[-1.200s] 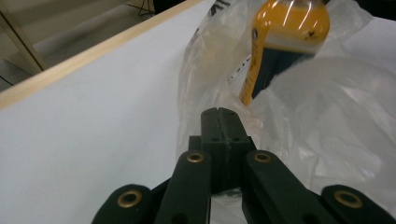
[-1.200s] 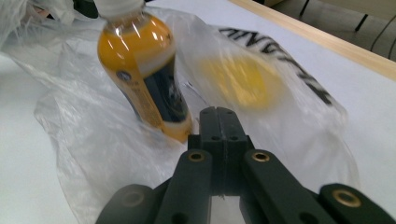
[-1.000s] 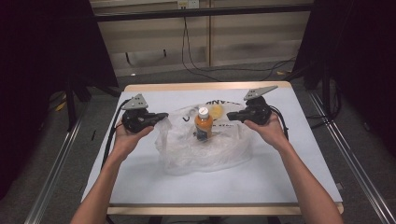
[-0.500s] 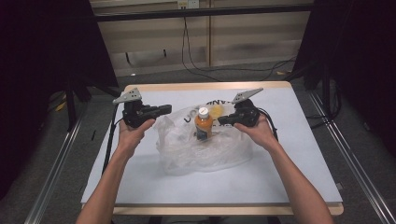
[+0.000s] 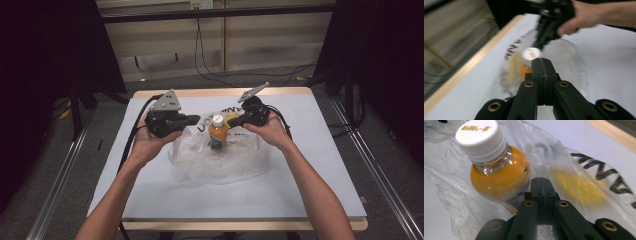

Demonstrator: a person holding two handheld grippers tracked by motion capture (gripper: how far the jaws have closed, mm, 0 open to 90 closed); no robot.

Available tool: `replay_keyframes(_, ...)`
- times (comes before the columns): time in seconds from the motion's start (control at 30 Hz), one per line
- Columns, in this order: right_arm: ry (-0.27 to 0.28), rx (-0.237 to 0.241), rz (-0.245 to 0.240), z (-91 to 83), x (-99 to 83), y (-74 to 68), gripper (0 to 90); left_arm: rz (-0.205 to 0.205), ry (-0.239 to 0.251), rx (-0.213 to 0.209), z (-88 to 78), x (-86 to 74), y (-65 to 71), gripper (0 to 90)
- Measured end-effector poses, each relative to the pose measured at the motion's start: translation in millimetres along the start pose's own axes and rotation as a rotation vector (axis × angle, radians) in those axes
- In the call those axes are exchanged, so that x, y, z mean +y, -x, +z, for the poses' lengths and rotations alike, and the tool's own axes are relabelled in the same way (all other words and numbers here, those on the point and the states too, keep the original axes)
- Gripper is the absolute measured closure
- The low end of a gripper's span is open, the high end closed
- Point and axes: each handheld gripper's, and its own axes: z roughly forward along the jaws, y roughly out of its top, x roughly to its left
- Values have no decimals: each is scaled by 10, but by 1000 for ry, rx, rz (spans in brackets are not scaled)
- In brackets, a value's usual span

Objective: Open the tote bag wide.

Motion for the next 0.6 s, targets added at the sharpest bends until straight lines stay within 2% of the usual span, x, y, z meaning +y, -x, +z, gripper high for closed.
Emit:
replay_keyframes(0.07, -27, 7, 0, 56, 12, 2, 900, 13, -94, -26, 150, -32, 56, 900)
replay_keyframes(0.1, -41, 9, 4, 84, 11, 9, 900, 27, -132, -22, 240, -82, 74, 900)
replay_keyframes(0.23, -100, 22, 23, 182, -12, 46, 900, -24, -259, -59, 608, -384, 27, 900)
replay_keyframes(0.3, -131, 33, 34, 241, -36, 66, 900, -35, -316, -15, 795, -536, 16, 900)
replay_keyframes(0.33, -144, 37, 40, 271, -51, 74, 900, -38, -345, -36, 847, -584, -14, 900)
replay_keyframes(0.37, -157, 38, 45, 292, -63, 79, 900, -50, -362, -36, 929, -658, -31, 900)
replay_keyframes(0.47, -193, 29, 52, 388, -105, 142, 900, -46, -402, -67, 1078, -764, -8, 900)
replay_keyframes(0.57, -234, 19, 79, 475, -117, 217, 900, -28, -437, -77, 1162, -820, 80, 900)
replay_keyframes(0.6, -244, 18, 82, 507, -117, 240, 900, -22, -452, -92, 1176, -837, 113, 900)
